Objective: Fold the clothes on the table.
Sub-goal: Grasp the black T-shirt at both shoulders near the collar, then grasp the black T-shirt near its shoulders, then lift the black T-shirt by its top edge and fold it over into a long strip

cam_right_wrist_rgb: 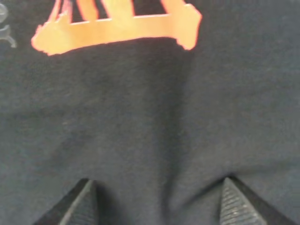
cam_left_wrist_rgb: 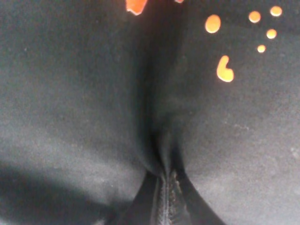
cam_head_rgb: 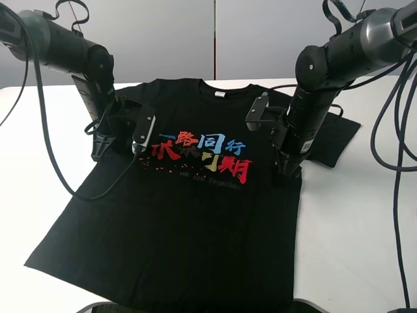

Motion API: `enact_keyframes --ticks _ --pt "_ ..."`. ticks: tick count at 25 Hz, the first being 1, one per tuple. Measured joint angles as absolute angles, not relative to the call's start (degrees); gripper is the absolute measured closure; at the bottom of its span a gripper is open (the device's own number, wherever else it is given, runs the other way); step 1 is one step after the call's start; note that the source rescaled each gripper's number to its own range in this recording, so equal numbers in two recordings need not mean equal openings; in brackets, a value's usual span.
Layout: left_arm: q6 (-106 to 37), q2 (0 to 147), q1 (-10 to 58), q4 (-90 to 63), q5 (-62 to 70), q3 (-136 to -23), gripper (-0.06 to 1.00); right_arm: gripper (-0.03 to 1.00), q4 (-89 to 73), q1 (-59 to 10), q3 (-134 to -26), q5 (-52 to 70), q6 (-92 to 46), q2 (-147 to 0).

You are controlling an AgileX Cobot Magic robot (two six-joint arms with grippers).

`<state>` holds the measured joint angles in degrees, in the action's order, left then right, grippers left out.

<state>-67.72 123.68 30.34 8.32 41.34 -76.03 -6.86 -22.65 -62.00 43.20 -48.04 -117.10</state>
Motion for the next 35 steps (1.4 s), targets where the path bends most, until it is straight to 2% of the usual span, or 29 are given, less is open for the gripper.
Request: enact_keyframes --ticks 5,8,9,12,14,26,35 --pt "-67.7 123.7 30.3 8.3 40.9 -76.0 0.94 0.37 -1.7 -24.9 -62.2 43.2 -45.6 -117.4" --pt "-67.7 123.7 30.3 8.3 40.6 -76.0 0.94 0.45 3.8 -27.4 -62.2 42.9 -41.7 -117.6" --pt "-67.6 123.7 30.3 8.3 40.6 -76.0 0.94 0.53 4.6 -28.3 -62.2 43.5 -40.9 -117.6" --pt "-66.8 123.7 30.3 8.3 40.4 -76.0 0.94 0.85 6.0 -30.2 -62.2 45.0 -39.9 -117.6" --pt "-66.4 123.7 30.3 8.3 40.1 -76.0 0.94 0.95 6.3 -30.6 -62.2 45.4 -39.1 -117.6" --pt "-60.5 122.7 30.4 8.3 37.1 -76.0 0.94 0.96 6.4 -30.7 -61.4 45.8 -38.1 -115.3" --pt "-54.1 114.3 30.4 11.8 36.2 -76.8 0.94 0.96 18.5 -30.7 -61.4 48.0 -32.6 -100.8"
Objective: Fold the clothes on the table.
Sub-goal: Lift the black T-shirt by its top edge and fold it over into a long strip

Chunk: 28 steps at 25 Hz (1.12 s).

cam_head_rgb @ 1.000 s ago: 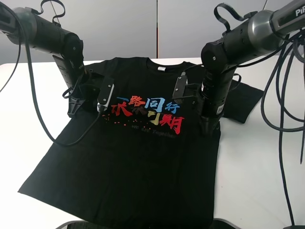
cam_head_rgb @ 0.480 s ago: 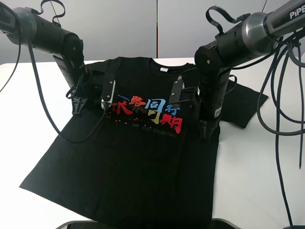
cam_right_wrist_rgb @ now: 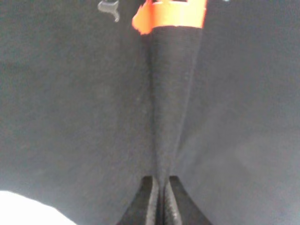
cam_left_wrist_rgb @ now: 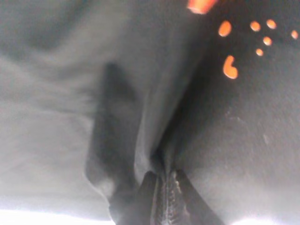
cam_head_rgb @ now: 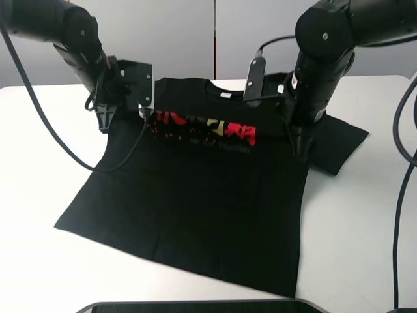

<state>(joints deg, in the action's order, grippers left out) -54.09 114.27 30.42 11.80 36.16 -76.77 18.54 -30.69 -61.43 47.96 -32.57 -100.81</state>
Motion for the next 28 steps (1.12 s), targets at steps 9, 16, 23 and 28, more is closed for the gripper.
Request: enact_keyframes --ticks 9,16,23,28 --pt "-45.7 108.0 30.7 15.7 35.6 -83.4 0.94 0.97 31.9 -30.8 -67.5 51.0 -27.2 -93.0" --pt "-41.9 107.3 30.7 18.5 33.8 -89.4 0.94 0.97 33.8 -26.5 -75.4 49.3 -26.8 -92.8" --pt "-39.7 107.3 31.1 20.2 28.6 -94.3 0.94 0.97 33.8 -19.9 -78.5 43.7 -27.8 -92.8" --pt "-39.6 107.3 31.1 22.9 26.1 -95.6 0.94 0.97 35.1 -19.3 -78.7 40.4 -28.9 -93.5"
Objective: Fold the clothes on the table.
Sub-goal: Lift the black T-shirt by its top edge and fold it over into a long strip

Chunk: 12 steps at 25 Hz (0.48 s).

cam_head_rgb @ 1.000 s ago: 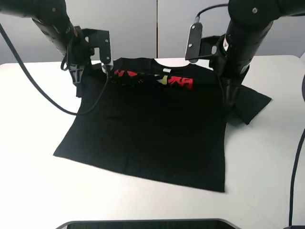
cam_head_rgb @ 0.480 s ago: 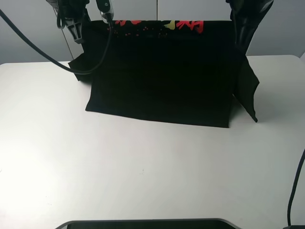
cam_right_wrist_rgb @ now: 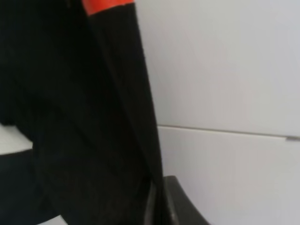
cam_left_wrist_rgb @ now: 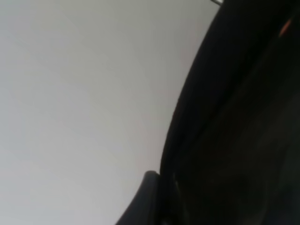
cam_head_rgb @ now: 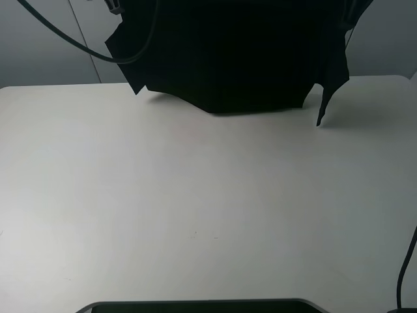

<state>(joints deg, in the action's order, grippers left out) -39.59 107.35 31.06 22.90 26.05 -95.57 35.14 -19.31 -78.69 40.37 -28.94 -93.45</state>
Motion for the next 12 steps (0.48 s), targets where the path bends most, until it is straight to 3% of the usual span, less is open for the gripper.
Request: enact_keyframes --ticks 5,12 --pt "-39.6 107.6 31.1 23.4 30.3 -95.8 0.94 0.97 34.2 -19.3 -78.7 40.1 -31.5 -96.0" --pt "-46.2 107.9 31.1 17.0 43.7 -94.4 0.94 0.97 19.9 -19.3 -78.7 48.5 -51.3 -96.1"
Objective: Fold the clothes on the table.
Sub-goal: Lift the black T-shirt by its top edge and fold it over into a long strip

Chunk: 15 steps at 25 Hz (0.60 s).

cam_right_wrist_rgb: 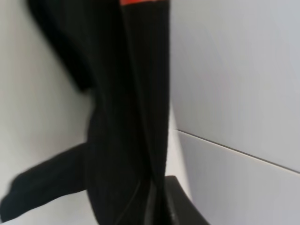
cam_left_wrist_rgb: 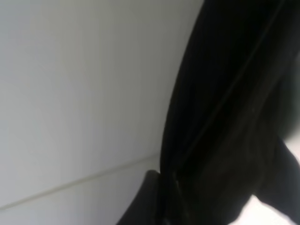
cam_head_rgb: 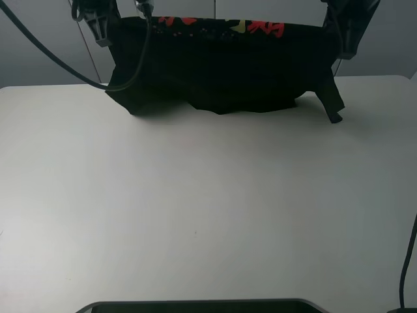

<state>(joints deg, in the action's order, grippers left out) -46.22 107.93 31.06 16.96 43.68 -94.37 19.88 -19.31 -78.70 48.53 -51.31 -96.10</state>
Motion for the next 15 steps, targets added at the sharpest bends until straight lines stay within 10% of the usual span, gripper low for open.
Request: enact_keyframes --ticks 15 --pt "-53.4 102.0 31.8 6.2 60.8 -90.9 0.94 0.97 3.2 -19.3 -78.7 69.2 -68.7 -92.9"
